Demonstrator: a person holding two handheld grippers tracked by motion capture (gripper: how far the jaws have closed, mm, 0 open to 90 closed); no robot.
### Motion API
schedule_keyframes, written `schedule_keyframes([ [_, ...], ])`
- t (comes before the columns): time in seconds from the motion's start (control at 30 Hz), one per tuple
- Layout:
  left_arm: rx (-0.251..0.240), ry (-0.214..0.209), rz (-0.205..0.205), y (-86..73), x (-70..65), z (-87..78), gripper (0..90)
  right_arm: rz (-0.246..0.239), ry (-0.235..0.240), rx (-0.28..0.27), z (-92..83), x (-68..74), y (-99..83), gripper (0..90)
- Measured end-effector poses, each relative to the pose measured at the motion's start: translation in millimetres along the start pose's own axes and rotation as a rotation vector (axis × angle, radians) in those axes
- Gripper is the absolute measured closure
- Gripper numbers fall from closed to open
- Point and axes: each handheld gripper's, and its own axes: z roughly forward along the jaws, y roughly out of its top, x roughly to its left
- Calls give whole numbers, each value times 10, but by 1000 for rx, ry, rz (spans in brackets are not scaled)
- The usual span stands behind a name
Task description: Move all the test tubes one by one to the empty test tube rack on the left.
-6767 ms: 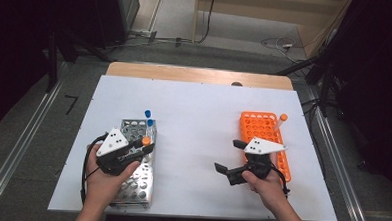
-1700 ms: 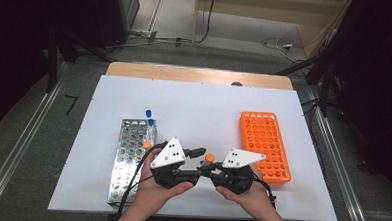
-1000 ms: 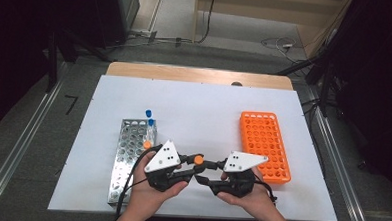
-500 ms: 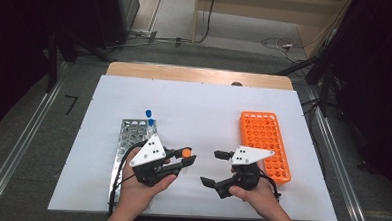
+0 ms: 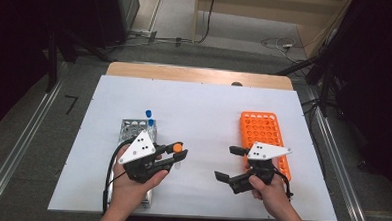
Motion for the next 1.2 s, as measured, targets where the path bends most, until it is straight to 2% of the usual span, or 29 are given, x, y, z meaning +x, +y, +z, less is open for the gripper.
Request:
schedule_keyframes([
  [0.1, -11, 16, -8, 4, 46, -57, 712, 10, -23, -5, -84, -38, -30, 22],
  [0.23, -21, 33, -20, -12, 105, -114, 711, 41, -41, -39, -193, -123, -83, 23],
  [0.37, -21, 50, -18, -20, 152, -181, 711, 32, -72, -22, -263, -195, -136, 29],
  [0.47, -26, 70, -24, -28, 205, -246, 711, 42, -77, -14, -316, -268, -201, 30],
  [0.6, -36, 94, -40, -55, 285, -337, 711, 67, -119, -32, -402, -340, -250, 30],
  [0.73, -44, 115, -52, -63, 347, -404, 711, 69, -158, -44, -465, -394, -277, 29],
  [0.87, -51, 132, -61, -87, 370, -453, 711, 85, -186, -50, -497, -447, -306, 29],
  [1.2, -49, 187, -71, -185, 375, -570, 711, 109, -212, -56, -577, -543, -347, 30],
])
